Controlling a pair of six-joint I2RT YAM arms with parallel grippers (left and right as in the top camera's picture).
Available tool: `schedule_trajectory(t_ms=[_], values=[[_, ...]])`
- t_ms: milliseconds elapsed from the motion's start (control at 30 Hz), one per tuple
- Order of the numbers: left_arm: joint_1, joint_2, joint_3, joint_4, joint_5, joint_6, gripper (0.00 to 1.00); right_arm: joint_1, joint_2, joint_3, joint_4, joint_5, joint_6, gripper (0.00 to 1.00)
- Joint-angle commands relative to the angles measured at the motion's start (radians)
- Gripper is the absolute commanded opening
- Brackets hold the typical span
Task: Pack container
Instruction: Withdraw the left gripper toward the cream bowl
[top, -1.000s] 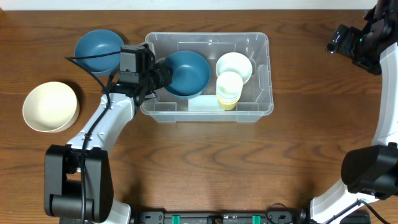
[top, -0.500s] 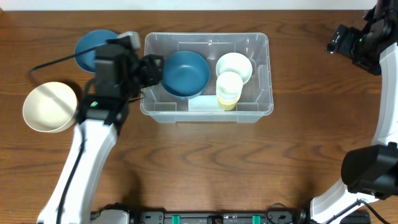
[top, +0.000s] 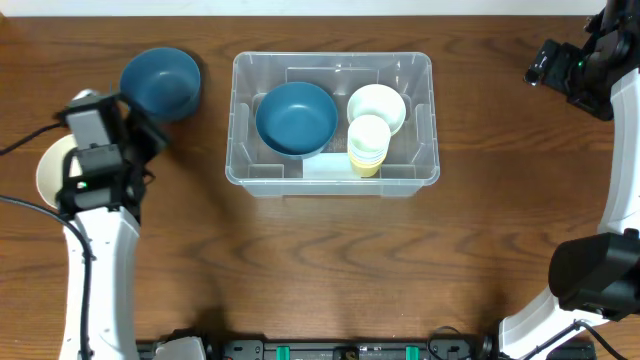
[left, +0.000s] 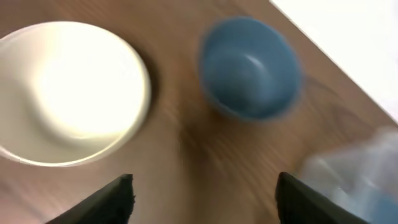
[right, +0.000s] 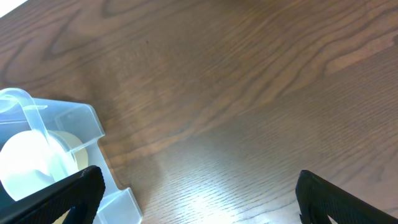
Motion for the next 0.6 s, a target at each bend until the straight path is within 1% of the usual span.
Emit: schedule_trajectory(t_ms=[0, 100, 133, 367, 567], values=[[0.078, 0.068, 0.009, 0.025, -0.072, -0.037, 0.82, -0.003, -0.020, 0.012, 0.000, 0.000, 0.014, 0.99], [0.117, 0.136, 0.009, 0.085, -0.071, -0.037, 1.00, -0.003, -0.020, 0.012, 0.000, 0.000, 0.014, 0.99], [0.124, 0.159, 0.009, 0.103, -0.071, -0.029, 0.98, -0.003, -0.020, 0.012, 0.000, 0.000, 0.014, 0.99], [0.129, 0.291, 0.009, 0.147, -0.072, 0.124, 0.98, -0.003, -0.020, 0.012, 0.000, 0.000, 0.014, 0.99], [0.129, 0.333, 0.009, 0.181, -0.076, 0.222, 0.98, -0.003, -0.020, 0.012, 0.000, 0.000, 0.014, 0.99]])
